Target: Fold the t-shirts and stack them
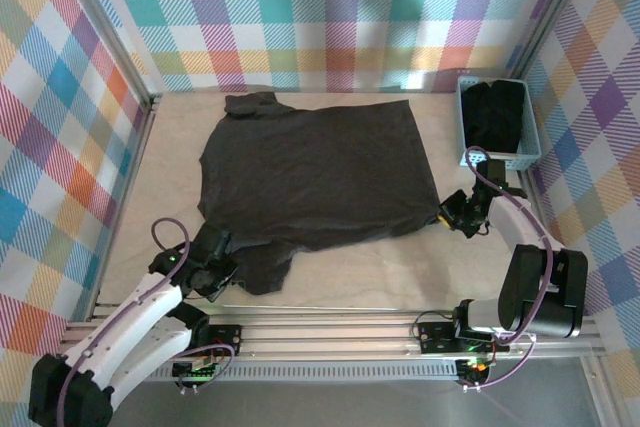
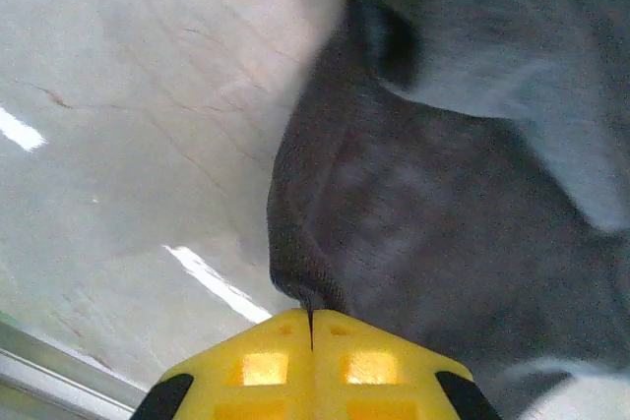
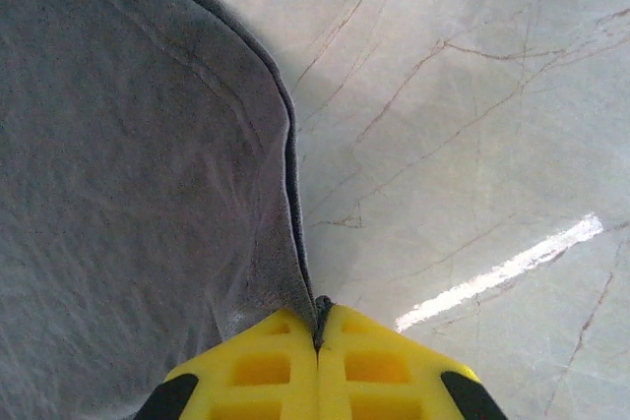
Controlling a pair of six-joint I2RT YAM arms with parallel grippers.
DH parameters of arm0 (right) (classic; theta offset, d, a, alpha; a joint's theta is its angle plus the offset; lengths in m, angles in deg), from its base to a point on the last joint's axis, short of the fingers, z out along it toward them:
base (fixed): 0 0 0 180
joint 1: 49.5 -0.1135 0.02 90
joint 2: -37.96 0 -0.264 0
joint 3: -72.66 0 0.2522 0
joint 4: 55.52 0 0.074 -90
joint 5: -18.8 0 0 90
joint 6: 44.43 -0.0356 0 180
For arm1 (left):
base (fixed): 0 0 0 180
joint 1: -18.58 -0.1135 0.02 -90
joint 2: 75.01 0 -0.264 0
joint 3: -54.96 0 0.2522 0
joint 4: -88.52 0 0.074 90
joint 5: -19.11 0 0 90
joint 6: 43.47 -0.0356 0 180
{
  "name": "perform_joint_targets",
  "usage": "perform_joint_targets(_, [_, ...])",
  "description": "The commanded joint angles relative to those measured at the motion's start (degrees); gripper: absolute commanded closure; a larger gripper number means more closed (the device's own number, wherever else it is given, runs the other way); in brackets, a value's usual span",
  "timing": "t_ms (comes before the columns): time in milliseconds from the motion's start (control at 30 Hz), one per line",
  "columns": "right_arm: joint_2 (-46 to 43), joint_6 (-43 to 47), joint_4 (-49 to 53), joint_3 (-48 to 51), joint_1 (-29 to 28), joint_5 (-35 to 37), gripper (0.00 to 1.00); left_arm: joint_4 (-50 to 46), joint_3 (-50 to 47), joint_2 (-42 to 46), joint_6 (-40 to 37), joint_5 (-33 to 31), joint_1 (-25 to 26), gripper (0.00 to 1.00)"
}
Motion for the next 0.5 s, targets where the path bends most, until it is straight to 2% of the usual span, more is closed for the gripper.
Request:
perform_joint_targets(0, [-2.7,1.9,4.0,-1.0,-0.1,-0.5,1.00,-4.8,3.6,4.4,2.4,1.4,1.2,1.00])
perform_joint_targets(133, [-7.9,0.7,5.5,1.5,-0.1,0.8,1.00,-7.4,8.1,8.9,2.7,1.4,1.8,1.00])
perform_joint_targets(267, [-10.8,0.0,6.2,3.9,0.0,0.1,1.00,-2.2,11.2,12.6,0.3,2.1,2.9,1.00])
perform_joint_targets(467, [-15.5,-1.6,10.0,5.5,-0.1,2.3,1.00,-1.9,16.3,17.4,-1.9,-2.4,3.1,1.00])
